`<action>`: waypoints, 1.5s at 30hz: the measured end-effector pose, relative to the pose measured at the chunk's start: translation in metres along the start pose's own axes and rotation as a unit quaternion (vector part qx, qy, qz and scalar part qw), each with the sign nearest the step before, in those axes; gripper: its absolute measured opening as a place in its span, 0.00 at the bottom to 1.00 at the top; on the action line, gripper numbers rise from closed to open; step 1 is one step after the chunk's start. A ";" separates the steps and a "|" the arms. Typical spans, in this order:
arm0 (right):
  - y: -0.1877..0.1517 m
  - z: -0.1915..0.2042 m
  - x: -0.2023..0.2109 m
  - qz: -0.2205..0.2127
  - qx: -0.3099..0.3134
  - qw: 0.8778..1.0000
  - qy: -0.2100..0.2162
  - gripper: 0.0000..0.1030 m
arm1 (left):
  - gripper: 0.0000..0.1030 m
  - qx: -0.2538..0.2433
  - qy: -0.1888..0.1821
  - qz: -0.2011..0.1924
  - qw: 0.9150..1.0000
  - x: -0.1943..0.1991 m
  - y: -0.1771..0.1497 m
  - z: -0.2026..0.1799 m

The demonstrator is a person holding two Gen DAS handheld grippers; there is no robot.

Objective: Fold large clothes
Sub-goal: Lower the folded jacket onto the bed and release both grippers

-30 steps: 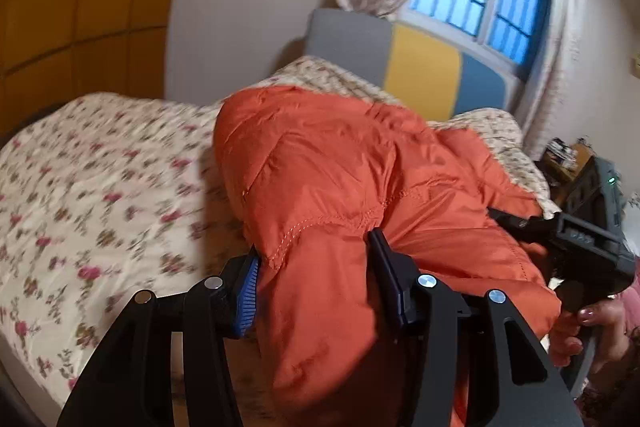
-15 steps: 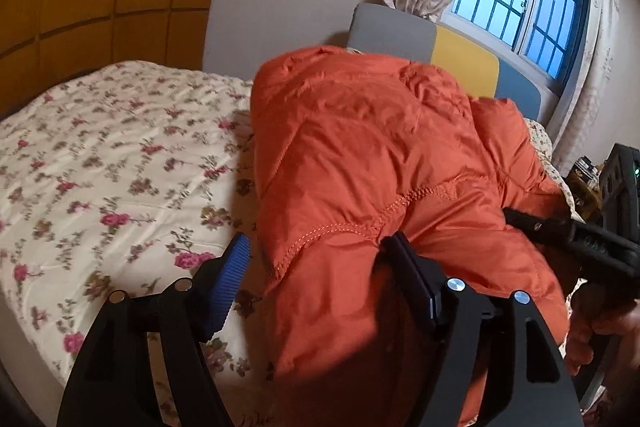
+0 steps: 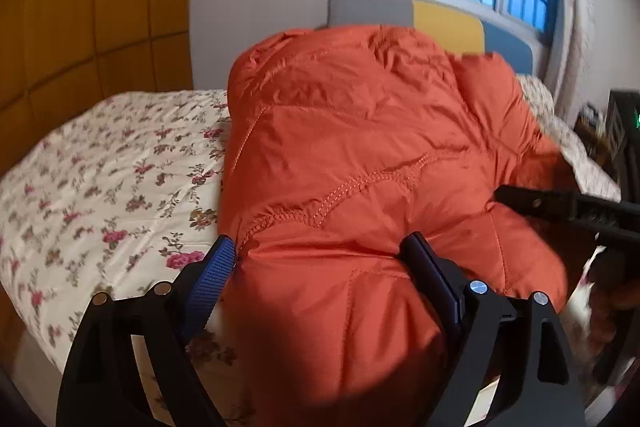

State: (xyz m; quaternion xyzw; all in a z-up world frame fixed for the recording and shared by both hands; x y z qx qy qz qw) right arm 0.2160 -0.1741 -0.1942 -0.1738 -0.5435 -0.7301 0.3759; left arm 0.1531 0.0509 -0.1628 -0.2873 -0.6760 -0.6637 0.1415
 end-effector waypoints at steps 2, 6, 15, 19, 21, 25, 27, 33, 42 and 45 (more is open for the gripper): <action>0.001 -0.003 0.010 -0.006 -0.009 1.000 -0.003 0.77 | 0.84 0.002 -0.007 0.006 1.000 0.005 0.003 0.002; 0.021 -0.002 0.050 -0.082 -0.007 0.996 -0.029 0.77 | 0.89 0.009 0.001 -0.019 1.000 0.024 0.020 0.003; 0.095 0.036 0.024 -0.104 0.066 0.991 -0.050 0.53 | 0.92 0.072 0.044 -0.022 0.996 -0.014 0.107 0.017; 0.107 0.031 -0.032 -0.036 0.069 0.993 -0.089 0.52 | 0.92 0.032 0.064 0.019 0.997 -0.062 0.119 0.010; 0.100 0.026 -0.049 -0.023 0.069 0.994 -0.084 0.53 | 0.93 0.018 0.062 0.032 0.997 -0.078 0.112 0.009; 0.088 0.017 -0.064 -0.033 0.056 0.996 -0.063 0.53 | 0.96 0.069 0.031 0.026 0.997 -0.090 0.098 0.028; 0.084 0.017 -0.073 -0.035 0.063 0.995 -0.065 0.53 | 0.96 0.078 0.024 0.025 0.996 -0.095 0.093 0.032; 0.080 0.015 -0.086 -0.044 0.057 0.995 -0.062 0.54 | 0.97 0.078 0.030 0.036 0.996 -0.108 0.091 0.033; 0.062 0.022 -0.021 -0.059 0.040 0.995 -0.070 0.87 | 0.97 0.041 0.081 0.000 0.996 -0.051 0.084 0.012; 0.049 0.025 0.006 -0.069 0.037 0.994 -0.077 0.98 | 0.97 0.048 0.094 -0.010 0.994 -0.022 0.071 0.009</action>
Point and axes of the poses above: each gripper's, at about its wrist camera, not at the fingertips, and x roughly against the way its jaws point, z to its left, y to its top, the point moved 2 cm from there along -x, roughly the way its jaws point, and after that the axes turned 5 degrees about -y, right-handed, at the moved point
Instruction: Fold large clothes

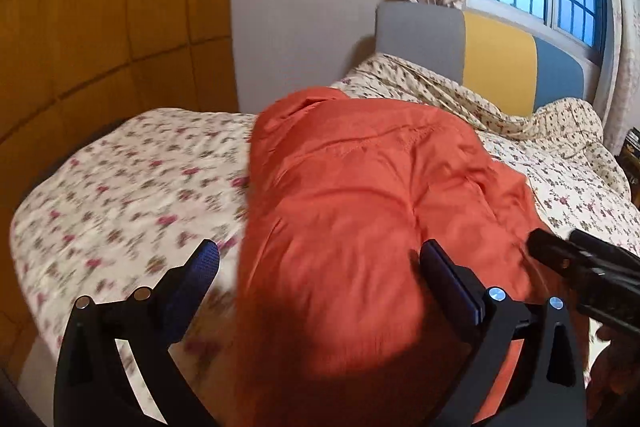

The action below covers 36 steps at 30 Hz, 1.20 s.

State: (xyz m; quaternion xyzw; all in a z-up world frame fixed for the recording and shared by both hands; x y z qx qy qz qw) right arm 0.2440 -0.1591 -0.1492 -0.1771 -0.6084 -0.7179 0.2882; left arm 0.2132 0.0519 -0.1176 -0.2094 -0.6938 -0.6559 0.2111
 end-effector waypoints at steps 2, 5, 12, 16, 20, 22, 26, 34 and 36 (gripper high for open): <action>-0.010 0.002 0.020 -0.001 0.009 1.000 -0.018 0.98 | 0.97 0.014 0.003 0.004 1.000 0.018 -0.010 0.005; -0.024 0.007 0.041 0.002 0.029 0.999 -0.045 0.98 | 0.97 0.027 0.004 0.025 0.999 0.036 -0.021 0.010; -0.058 0.016 0.096 -0.021 0.033 0.996 -0.077 0.98 | 0.97 0.018 0.063 0.039 0.997 0.088 -0.049 0.017; -0.075 0.019 0.123 -0.023 0.025 0.998 -0.058 0.98 | 0.97 0.006 0.054 0.040 0.998 0.116 -0.059 0.014; -0.084 0.024 0.147 -0.035 0.029 0.997 -0.055 0.98 | 0.97 0.023 0.038 0.038 0.998 0.144 -0.070 0.012; -0.086 0.026 0.155 -0.041 0.038 0.997 -0.055 0.98 | 0.97 0.027 0.036 0.034 0.998 0.153 -0.071 0.010; -0.090 0.030 0.164 -0.049 0.049 0.996 -0.060 0.98 | 0.97 0.027 0.036 0.022 0.999 0.165 -0.071 0.009; -0.089 0.031 0.166 -0.053 0.046 0.996 -0.056 0.98 | 0.97 0.027 0.035 0.016 0.999 0.173 -0.072 0.008; -0.089 0.031 0.166 -0.053 0.049 0.996 -0.055 0.98 | 0.97 0.028 0.032 0.014 0.999 0.174 -0.072 0.008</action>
Point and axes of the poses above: each gripper's, at about its wrist camera, not at the fingertips, and x roughly against the way its jaws point, z to its left, y to its top, the point moved 2 cm from there along -x, roughly the way its jaws point, and after that the axes turned 5 degrees about -y, right-handed, at the moved point
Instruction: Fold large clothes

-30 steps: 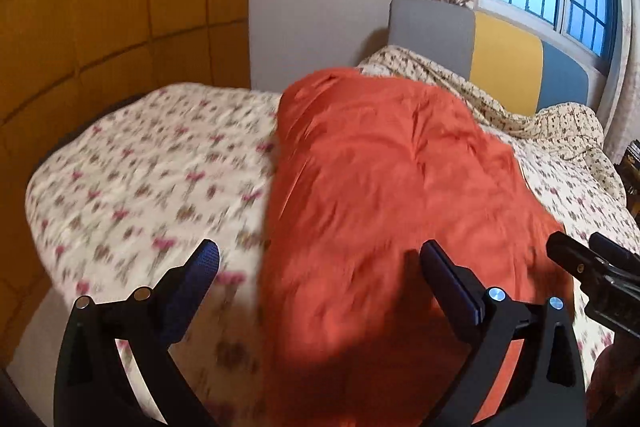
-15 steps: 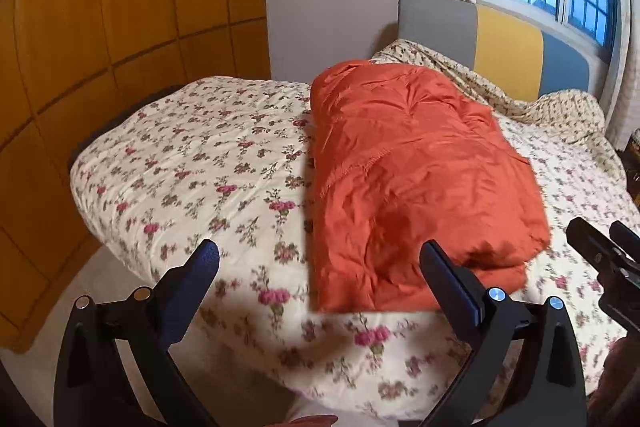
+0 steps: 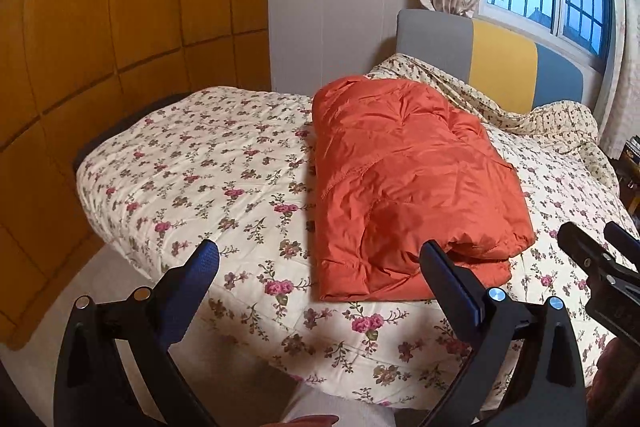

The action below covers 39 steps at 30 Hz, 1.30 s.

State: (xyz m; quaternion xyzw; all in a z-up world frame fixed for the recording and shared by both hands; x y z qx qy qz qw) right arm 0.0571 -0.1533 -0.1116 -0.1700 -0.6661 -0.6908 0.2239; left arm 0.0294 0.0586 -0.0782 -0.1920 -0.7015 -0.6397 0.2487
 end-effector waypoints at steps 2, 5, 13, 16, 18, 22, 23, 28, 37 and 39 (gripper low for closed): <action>-0.001 0.001 -0.001 0.002 0.002 1.000 -0.001 0.98 | 0.97 0.000 0.000 -0.001 1.000 0.000 0.000 0.000; -0.001 0.001 -0.002 0.004 -0.001 1.000 0.001 0.98 | 0.97 -0.001 -0.001 0.000 1.000 -0.001 0.000 0.000; -0.002 0.000 -0.005 0.008 -0.002 1.000 0.006 0.98 | 0.97 0.003 -0.002 0.008 1.000 -0.005 -0.002 0.000; -0.002 0.000 -0.006 0.009 -0.003 1.000 0.007 0.98 | 0.97 0.002 -0.003 0.009 1.000 -0.006 -0.002 0.000; -0.002 -0.001 -0.006 0.009 -0.003 1.000 0.007 0.98 | 0.97 0.001 -0.004 0.010 1.000 -0.006 -0.002 -0.001; -0.002 -0.001 -0.007 0.010 -0.005 1.000 0.008 0.98 | 0.97 0.000 -0.005 0.010 1.000 -0.006 -0.002 -0.002; -0.002 -0.001 -0.007 0.010 -0.005 1.000 0.008 0.98 | 0.97 -0.001 -0.004 0.010 1.000 -0.007 -0.002 -0.002; -0.002 -0.002 -0.008 0.012 -0.006 1.000 0.009 0.98 | 0.97 -0.003 -0.005 0.012 1.000 -0.007 -0.002 -0.003; -0.003 -0.002 -0.009 0.013 -0.009 1.000 0.009 0.98 | 0.97 -0.003 -0.009 0.015 1.000 -0.008 -0.003 -0.003; -0.003 -0.003 -0.009 0.013 -0.011 1.000 0.010 0.98 | 0.97 -0.006 -0.009 0.016 1.000 -0.008 -0.004 -0.004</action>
Point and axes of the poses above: each gripper's, at about its wrist camera, not at the fingertips, and x roughly against the way its jaws point, z to its left, y to its top, the point moved 2 cm from there along -x, roughly the way its jaws point, and after that the axes turned 5 degrees about -y, right-handed, at the moved point
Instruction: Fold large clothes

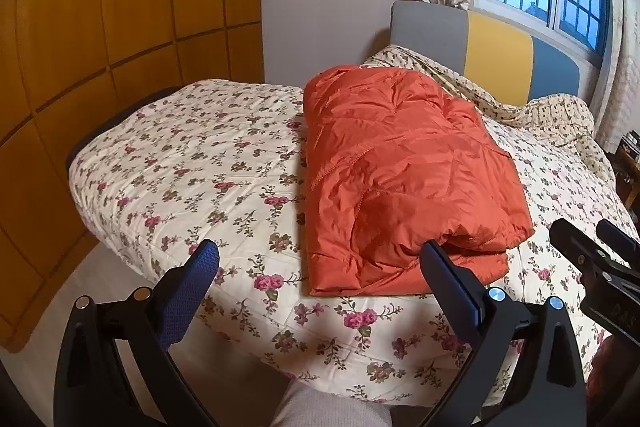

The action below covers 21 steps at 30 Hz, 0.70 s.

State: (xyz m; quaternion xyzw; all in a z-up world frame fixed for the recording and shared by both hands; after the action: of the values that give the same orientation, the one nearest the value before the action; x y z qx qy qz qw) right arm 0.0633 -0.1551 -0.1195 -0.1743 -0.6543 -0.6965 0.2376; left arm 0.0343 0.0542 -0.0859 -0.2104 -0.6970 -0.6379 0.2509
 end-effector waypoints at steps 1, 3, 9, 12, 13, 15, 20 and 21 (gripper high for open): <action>0.000 -0.001 0.000 0.001 0.000 1.000 0.000 0.98 | 0.97 -0.001 0.000 0.000 1.000 0.000 0.000 -0.001; 0.000 -0.001 -0.001 0.001 0.000 1.000 0.000 0.98 | 0.97 -0.001 -0.003 0.001 1.000 0.000 -0.001 -0.001; -0.001 -0.001 -0.004 0.008 0.000 1.000 0.001 0.98 | 0.97 0.017 0.005 0.005 1.000 -0.005 -0.003 0.002; -0.002 -0.003 -0.007 0.011 -0.004 1.000 0.002 0.98 | 0.97 0.013 0.006 0.015 1.000 -0.009 -0.004 0.001; -0.002 -0.003 -0.008 0.013 -0.005 1.000 0.002 0.98 | 0.97 0.015 0.007 0.019 1.000 -0.011 -0.004 0.002; -0.003 -0.004 -0.010 0.015 -0.008 1.000 0.002 0.98 | 0.97 0.017 0.007 0.025 1.000 -0.014 -0.004 0.002; -0.004 -0.007 -0.018 0.025 -0.013 1.000 0.001 0.98 | 0.97 0.010 0.000 0.047 0.999 -0.024 -0.005 -0.001; -0.005 -0.008 -0.020 0.027 -0.014 1.000 0.000 0.98 | 0.97 0.009 -0.002 0.052 0.999 -0.027 -0.005 -0.001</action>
State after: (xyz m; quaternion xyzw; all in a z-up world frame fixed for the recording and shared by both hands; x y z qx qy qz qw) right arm 0.0774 -0.1610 -0.1348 -0.1954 -0.6396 -0.6989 0.2535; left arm 0.0522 0.0530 -0.1067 -0.2450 -0.6915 -0.6171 0.2846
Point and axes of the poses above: each gripper's, at about its wrist camera, not at the fingertips, and x roughly against the way its jaws point, z to its left, y to its top, the point moved 2 cm from there along -x, roughly the way its jaws point, and after that the axes turned 5 degrees about -y, right-handed, at the moved point
